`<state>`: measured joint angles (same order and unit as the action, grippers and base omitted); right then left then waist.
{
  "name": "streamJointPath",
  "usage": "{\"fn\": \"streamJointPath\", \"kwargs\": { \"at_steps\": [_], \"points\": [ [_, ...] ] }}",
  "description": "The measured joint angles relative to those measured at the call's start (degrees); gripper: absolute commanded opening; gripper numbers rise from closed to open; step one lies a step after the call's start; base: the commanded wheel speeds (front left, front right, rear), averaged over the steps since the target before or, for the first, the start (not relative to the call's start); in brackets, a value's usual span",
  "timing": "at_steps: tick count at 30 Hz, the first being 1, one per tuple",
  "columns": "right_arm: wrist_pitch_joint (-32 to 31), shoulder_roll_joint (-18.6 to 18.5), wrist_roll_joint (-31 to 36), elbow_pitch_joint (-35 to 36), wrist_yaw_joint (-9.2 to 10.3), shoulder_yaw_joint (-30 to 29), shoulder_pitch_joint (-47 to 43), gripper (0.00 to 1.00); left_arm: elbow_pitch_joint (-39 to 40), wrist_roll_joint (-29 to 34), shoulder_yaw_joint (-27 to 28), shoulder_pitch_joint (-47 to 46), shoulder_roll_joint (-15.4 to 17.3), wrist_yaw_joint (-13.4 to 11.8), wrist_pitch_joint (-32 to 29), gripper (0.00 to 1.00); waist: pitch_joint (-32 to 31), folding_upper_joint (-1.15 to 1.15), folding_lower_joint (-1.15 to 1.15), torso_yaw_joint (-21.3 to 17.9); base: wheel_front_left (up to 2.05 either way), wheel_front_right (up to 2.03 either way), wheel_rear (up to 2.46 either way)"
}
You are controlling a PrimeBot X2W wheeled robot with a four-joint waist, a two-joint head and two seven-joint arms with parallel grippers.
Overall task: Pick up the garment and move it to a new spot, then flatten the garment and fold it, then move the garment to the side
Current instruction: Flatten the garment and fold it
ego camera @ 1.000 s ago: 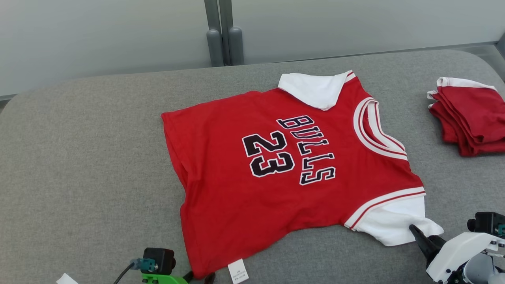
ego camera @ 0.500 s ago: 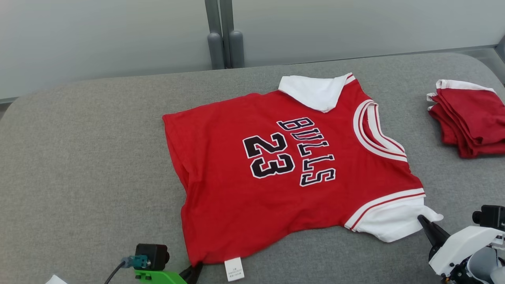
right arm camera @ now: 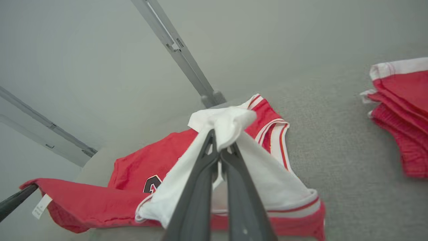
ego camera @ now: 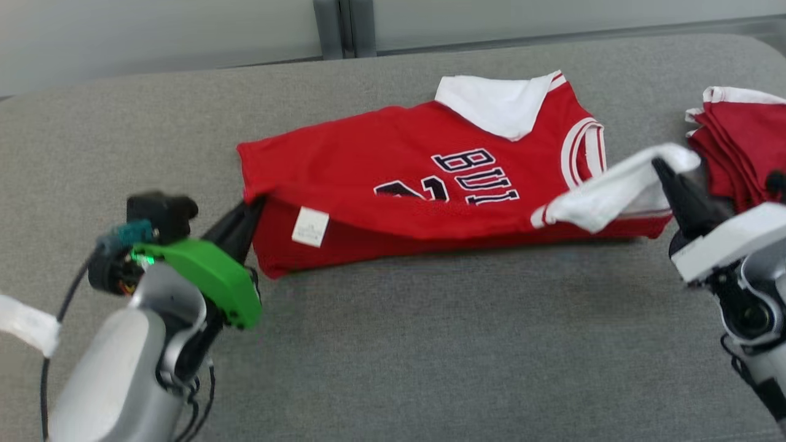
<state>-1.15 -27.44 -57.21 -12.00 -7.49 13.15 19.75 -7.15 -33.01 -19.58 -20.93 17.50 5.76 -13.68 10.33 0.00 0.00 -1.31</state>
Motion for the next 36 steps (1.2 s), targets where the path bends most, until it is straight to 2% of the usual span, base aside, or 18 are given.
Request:
{"fn": "streamJointPath", "kwargs": {
  "at_steps": [4,9,20,30,36],
  "points": [
    [-0.4,-1.4,-0.8,-1.8,0.0,1.8,11.2,0.0,-5.3,-0.1,-1.3,-13.0,1.0,1.2,-1.9,0.0,3.9,0.0,0.0,-0.1,0.0,0.0,0.0],
    [-1.3,-2.4,-1.6,-7.1,-0.01,5.2,29.1,0.0,-15.3,-0.9,-2.7,-31.9,1.8,1.5,-2.4,0.0,9.8,0.0,0.01,-0.3,0.0,0.0,0.0],
    [-0.1,-4.1,-1.2,-15.2,0.0,12.7,60.7,0.0,-34.3,-0.6,-6.8,-65.6,2.8,1.7,0.6,0.0,19.8,0.0,0.01,-0.7,0.0,0.0,0.0],
    [0.8,-5.6,-4.4,-19.9,0.0,17.9,76.2,0.0,-44.1,-4.0,-9.8,-81.3,0.4,1.8,3.2,0.0,19.0,0.0,0.0,-0.5,0.0,0.0,0.0],
    [1.0,-6.1,-6.2,-20.3,0.0,22.7,77.0,0.0,-46.4,-8.8,-13.3,-81.0,0.0,1.8,2.9,0.0,18.4,0.0,0.0,-0.6,0.0,0.0,0.0]
  ]
}}
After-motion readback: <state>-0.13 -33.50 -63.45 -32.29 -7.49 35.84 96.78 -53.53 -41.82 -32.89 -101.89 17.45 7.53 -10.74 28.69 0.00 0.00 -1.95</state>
